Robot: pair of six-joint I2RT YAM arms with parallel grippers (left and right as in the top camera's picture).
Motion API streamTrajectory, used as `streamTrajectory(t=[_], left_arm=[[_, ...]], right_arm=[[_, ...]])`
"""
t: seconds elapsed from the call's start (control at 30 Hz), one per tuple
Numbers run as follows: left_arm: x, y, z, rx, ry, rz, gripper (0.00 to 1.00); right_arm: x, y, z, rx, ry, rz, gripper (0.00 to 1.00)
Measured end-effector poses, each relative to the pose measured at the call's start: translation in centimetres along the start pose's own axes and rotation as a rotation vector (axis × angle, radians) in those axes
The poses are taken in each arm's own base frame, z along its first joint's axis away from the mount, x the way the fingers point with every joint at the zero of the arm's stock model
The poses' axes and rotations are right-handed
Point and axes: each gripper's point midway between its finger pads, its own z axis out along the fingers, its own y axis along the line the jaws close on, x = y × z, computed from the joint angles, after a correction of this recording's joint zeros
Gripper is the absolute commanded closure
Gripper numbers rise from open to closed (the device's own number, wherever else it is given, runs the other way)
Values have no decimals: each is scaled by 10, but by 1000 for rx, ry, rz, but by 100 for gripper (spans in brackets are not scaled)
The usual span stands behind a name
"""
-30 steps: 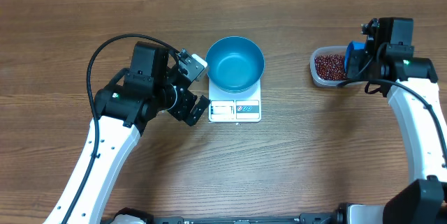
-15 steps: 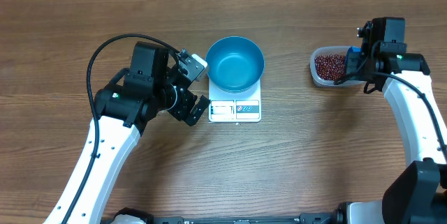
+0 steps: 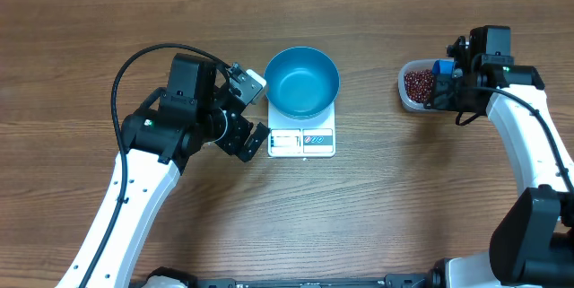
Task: Scoop item into bowl and weigh 150g on scale
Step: 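Dip the scoop into the red beans with the right gripper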
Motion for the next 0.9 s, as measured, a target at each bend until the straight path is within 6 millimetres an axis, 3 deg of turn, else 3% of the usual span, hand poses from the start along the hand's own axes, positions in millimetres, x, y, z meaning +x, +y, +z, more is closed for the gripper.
streamTrajectory(t=[0.57,0.9], left_arm=[[0,0,0,0,0,0,0],[0,0,0,0,0,0,0]], right_arm=[[5,19,-1,-113,23,12,96],[15,27,15,-165,85,33,96]])
